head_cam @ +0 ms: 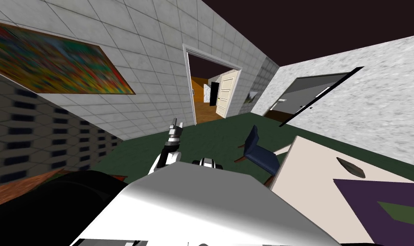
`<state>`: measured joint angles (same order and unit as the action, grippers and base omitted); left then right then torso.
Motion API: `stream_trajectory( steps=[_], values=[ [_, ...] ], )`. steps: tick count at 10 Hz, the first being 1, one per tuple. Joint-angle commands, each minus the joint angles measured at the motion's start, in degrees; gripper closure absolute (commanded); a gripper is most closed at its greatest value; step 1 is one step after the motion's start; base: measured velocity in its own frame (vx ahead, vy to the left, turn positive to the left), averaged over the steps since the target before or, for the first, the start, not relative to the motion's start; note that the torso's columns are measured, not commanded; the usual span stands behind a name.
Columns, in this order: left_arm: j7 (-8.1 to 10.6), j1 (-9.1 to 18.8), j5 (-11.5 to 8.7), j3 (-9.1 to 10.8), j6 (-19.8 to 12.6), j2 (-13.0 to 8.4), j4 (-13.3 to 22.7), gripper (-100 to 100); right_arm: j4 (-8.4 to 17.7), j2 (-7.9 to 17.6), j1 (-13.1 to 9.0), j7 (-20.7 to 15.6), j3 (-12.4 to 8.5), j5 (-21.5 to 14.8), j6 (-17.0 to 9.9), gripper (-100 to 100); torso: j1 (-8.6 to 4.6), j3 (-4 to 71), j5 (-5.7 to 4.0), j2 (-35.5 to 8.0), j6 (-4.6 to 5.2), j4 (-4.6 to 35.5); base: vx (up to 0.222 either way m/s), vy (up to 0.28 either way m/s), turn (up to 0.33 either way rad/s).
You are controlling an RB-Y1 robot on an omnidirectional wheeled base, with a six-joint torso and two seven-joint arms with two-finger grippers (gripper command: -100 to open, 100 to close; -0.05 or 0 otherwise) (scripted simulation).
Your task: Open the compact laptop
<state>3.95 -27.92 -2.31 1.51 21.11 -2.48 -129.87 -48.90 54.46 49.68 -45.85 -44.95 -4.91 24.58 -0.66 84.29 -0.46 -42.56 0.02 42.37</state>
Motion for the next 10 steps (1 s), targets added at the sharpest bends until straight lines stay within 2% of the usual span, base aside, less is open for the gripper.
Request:
stream_trajectory(
  steps=[1, 4, 5, 6, 7, 8, 9, 10],
  values=[
    [0.0, 0.0, 0.0, 0.0, 0.0, 0.0, 0.0, 0, 1.7, -0.6, -2.6, 3.5, 1.6, 1.1, 0.7, 100, -0.16, 0.0, -0.15, 0.1, 0.11, 0.0, -0.148, -0.078, 0.044],
    [0.0, 0.0, 0.0, 0.01, 0.0, 0.0, 0.0, 0, 2.2, -1.5, -4.9, 7.3, 2.9, 2.5, 0.9, 100, -0.22, 0.0, -0.33, 0.1, 0.31, 0.0, -0.139, -0.069, 0.035],
    [0.0, 0.0, 0.0, 0.01, 0.0, 0.0, 0.0, 0, 2.2, -1.5, -4.9, 7.3, 2.9, 2.5, 0.9, 100, -0.11, 0.0, -0.49, 0.2, 0.21, -0.1, -0.073, -0.037, 0.004],
    [0.0, 0.0, 0.0, 0.0, 0.0, 0.0, 0.0, 0, 2.6, -2.0, -6.3, 9.8, 3.8, 3.4, 1.0, 100, -0.06, 0.1, -0.54, 0.4, 0.17, -0.2, -0.125, -0.055, 0.025],
    [0.0, 0.0, 0.0, 0.0, 0.0, 0.0, 0.0, 0, 2.7, -1.1, -6.0, 8.4, 2.6, 3.1, 1.4, 100, -0.2, 0.0, -0.68, 0.3, 0.01, -0.2, -0.071, -0.023, 0.003],
    [0.0, 0.0, 0.0, 0.0, 0.0, 0.0, 0.0, 0, 3.2, -2.9, -8.5, 10.1, 3.3, 4.0, 2.3, 100, -0.15, 0.2, -0.44, 0.5, -0.06, -0.2, -0.099, -0.045, -0.02],
    [0.0, 0.0, 0.0, 0.01, 0.0, 0.0, 0.0, 0, 3.4, -3.8, -9.6, 10.8, 3.6, 4.3, 2.7, 100, -0.11, 0.2, -0.44, 0.4, -0.16, -0.2, -0.167, -0.079, 0.007],
    [0.0, 0.0, 0.0, 0.0, 0.0, 0.0, 0.0, 0, 3.4, -3.8, -9.6, 10.8, 3.6, 4.3, 2.7, 100, -0.26, 0.0, -0.6, 0.3, -0.17, -0.1, -0.111, -0.075, 0.01]
  ],
)
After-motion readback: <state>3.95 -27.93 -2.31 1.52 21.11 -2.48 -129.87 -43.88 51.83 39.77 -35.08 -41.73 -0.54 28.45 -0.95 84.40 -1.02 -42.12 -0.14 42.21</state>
